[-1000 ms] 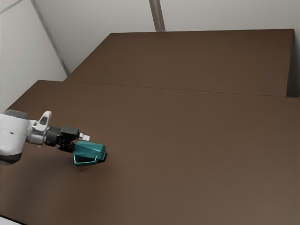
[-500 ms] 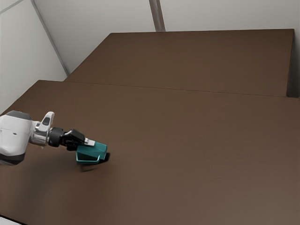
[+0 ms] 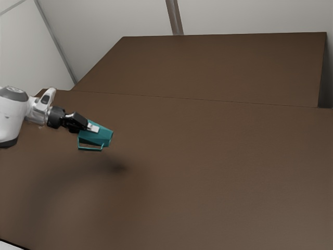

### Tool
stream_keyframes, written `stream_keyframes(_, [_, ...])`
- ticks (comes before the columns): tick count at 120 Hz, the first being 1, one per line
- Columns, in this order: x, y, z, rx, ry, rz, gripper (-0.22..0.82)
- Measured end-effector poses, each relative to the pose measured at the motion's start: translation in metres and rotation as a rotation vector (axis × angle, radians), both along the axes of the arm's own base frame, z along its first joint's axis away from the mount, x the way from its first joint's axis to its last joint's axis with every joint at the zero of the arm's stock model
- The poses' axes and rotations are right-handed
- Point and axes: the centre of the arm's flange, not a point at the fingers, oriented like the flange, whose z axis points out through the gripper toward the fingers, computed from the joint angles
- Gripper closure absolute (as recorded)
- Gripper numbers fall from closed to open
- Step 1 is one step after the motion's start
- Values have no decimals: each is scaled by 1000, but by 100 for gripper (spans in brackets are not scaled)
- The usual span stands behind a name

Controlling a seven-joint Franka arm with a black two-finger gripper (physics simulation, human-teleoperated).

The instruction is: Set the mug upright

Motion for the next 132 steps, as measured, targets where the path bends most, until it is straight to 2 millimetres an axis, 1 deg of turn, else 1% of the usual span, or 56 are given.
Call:
stream_keyframes(8, [13, 7, 28, 173, 15, -87, 77])
stream_keyframes(12, [16, 7, 36, 260, 31, -125, 77])
stream_keyframes(16, [19, 5, 40, 346, 48, -158, 77])
stream_keyframes(22, [27, 0, 38, 470, 69, -201, 77])
stream_keyframes(29, [38, -13, 34, 605, 84, -255, 78])
stream_keyframes(36, [50, -34, 31, 740, 96, -318, 78])
stream_keyframes(42, [60, -57, 19, 820, 105, -353, 78])
stream_keyframes(46, [63, -69, 8, 859, 111, -360, 78])
stream_keyframes(50, [64, -76, -1, 887, 119, -353, 78])
stream_keyframes(53, [66, -78, -8, 905, 126, -340, 78])
stream_keyframes(62, [67, -72, -25, 938, 143, -266, 78])
stream_keyframes(71, [69, -69, -31, 951, 146, -190, 78])
stream_keyframes(94, [71, -74, -54, 938, 190, -56, 78])
stream_keyframes(107, [71, -75, -57, 928, 210, 9, 77])
stream_keyframes(112, [71, -75, -57, 923, 214, 30, 72])
stream_keyframes(125, [73, -76, -56, 910, 225, 75, 47])
stream_keyframes(132, [73, -76, -55, 905, 231, 96, 36])
